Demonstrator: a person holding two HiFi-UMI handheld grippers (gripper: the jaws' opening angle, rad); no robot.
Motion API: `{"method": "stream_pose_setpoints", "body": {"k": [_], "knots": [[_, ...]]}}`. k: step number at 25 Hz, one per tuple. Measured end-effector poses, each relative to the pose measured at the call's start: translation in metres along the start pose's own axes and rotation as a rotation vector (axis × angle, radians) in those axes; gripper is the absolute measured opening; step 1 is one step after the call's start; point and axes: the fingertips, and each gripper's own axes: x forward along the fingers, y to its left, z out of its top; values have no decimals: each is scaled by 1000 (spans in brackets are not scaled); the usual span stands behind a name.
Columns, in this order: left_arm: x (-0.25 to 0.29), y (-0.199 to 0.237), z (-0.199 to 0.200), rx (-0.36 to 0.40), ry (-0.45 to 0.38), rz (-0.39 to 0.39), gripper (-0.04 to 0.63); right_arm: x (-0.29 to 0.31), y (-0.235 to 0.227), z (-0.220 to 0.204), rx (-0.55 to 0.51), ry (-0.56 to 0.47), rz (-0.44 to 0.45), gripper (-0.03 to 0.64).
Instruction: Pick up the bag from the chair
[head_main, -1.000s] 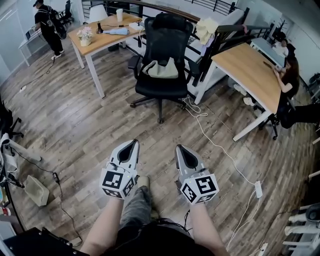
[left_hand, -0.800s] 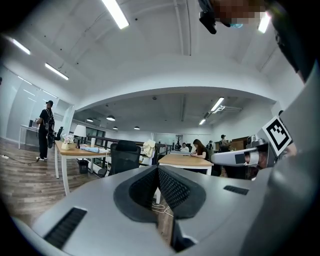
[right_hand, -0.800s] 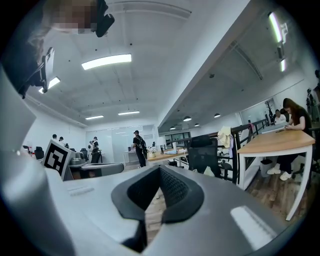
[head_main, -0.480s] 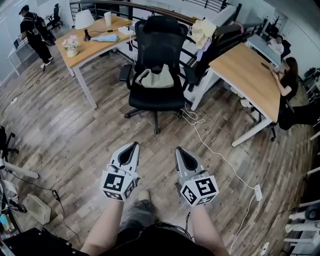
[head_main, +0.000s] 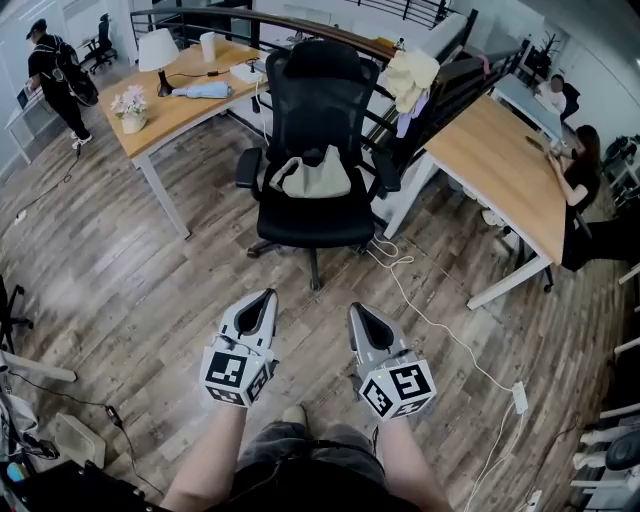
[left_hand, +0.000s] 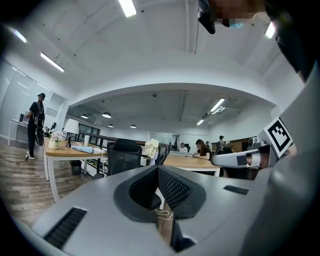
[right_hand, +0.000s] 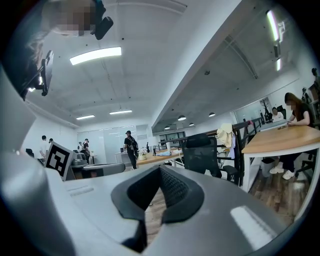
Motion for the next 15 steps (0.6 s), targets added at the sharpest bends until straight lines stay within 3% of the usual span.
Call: {"method": "stream_pose_setpoints", "body": {"k": [15], "knots": [[76,42,-3,-18,2,19,-3,86,-42,-3,10,12,49,8]]}}
